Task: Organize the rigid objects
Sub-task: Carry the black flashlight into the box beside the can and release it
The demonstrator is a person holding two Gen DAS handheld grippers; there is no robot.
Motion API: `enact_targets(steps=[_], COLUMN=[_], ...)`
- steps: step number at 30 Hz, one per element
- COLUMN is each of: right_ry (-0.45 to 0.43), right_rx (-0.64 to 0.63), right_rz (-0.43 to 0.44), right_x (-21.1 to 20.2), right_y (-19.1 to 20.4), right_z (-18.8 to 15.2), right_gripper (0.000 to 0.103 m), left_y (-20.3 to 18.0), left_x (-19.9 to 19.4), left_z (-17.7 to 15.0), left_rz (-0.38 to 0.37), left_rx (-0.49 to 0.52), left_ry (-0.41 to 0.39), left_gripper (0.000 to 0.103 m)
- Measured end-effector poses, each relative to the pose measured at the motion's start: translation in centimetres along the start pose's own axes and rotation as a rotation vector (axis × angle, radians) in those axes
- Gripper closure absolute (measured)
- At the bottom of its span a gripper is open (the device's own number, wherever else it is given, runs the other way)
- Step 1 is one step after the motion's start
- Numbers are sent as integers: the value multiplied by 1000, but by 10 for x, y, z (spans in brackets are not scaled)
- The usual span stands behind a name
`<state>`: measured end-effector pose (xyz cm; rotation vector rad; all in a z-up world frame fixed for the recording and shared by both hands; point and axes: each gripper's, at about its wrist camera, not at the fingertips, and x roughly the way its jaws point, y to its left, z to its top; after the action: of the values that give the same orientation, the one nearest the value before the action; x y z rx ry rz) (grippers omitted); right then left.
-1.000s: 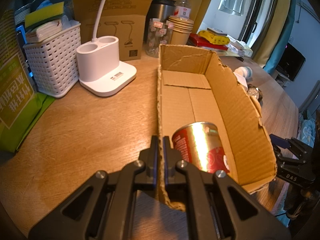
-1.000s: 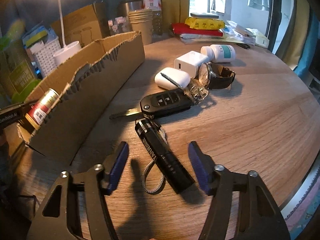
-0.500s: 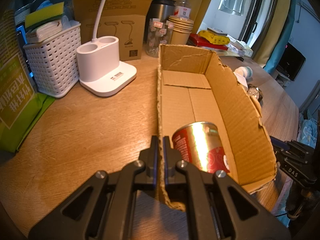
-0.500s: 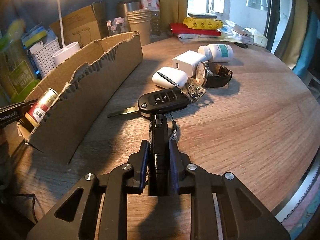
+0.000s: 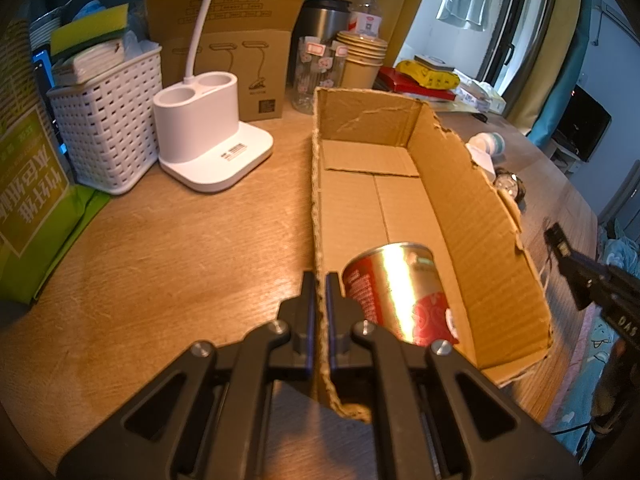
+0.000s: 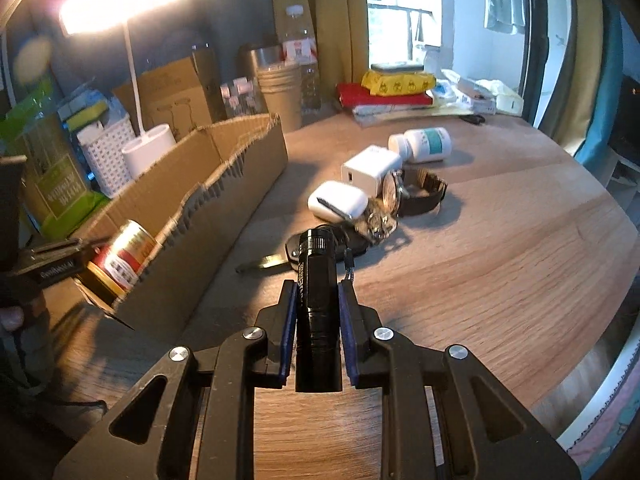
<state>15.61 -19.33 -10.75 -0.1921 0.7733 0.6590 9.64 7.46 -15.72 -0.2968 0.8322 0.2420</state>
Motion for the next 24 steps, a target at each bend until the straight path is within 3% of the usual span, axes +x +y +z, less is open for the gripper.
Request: enact_targets(steps=[24], right_ry=[-154], right_rx=[-80], right_rz=[91], right_x=[-40], right_y=[44], right_z=[54], right_gripper=[81], left_y=[-1], left_x=[-1], left_z=[-1], left_rz=[6], left_rx=[0], left_ry=[-5], left_gripper=[97])
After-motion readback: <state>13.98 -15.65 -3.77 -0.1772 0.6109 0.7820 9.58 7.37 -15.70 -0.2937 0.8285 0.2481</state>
